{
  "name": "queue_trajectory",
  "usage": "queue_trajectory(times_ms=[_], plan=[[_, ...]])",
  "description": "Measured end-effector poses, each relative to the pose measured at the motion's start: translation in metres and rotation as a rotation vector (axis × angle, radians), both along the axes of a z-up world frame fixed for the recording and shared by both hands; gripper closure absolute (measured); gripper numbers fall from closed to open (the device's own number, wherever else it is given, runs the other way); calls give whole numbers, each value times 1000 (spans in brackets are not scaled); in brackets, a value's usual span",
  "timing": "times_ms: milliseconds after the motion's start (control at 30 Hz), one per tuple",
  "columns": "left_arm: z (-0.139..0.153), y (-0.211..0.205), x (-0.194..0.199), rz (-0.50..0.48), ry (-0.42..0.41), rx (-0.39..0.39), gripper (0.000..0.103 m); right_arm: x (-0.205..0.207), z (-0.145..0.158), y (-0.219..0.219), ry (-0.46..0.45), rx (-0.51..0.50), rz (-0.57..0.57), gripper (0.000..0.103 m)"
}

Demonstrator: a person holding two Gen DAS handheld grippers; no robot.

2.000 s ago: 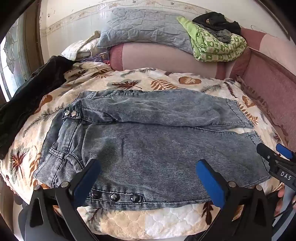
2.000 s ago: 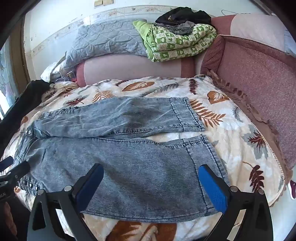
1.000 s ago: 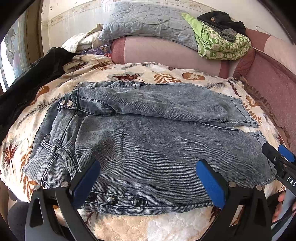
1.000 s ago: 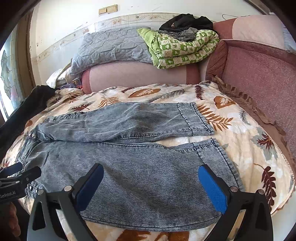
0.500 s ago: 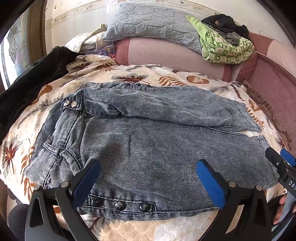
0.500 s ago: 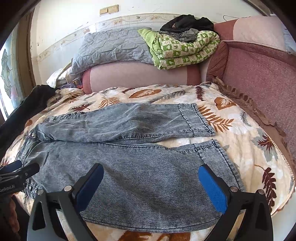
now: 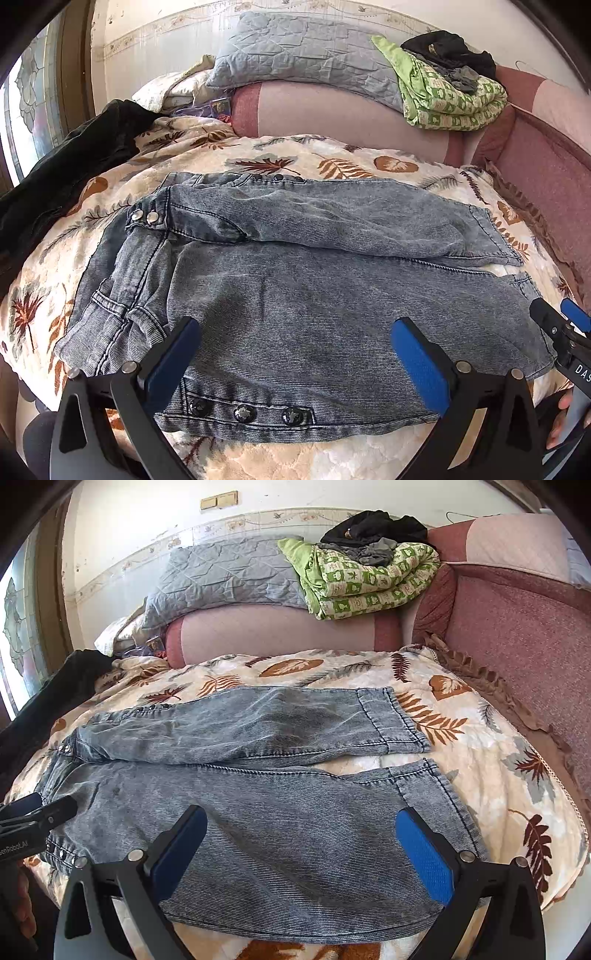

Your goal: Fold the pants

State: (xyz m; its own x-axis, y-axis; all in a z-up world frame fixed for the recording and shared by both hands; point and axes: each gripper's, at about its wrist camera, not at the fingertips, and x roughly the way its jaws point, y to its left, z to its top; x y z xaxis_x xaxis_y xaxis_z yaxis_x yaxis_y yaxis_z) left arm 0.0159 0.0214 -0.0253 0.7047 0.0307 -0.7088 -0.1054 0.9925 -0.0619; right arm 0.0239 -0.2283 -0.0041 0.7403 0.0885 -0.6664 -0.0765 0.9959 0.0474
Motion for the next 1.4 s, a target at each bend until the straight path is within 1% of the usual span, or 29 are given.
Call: queue_trajectory(times_ms=[1400], plan=[[0,0,-1,6,0,1,0,0,0,4,-4,-2,4,0]])
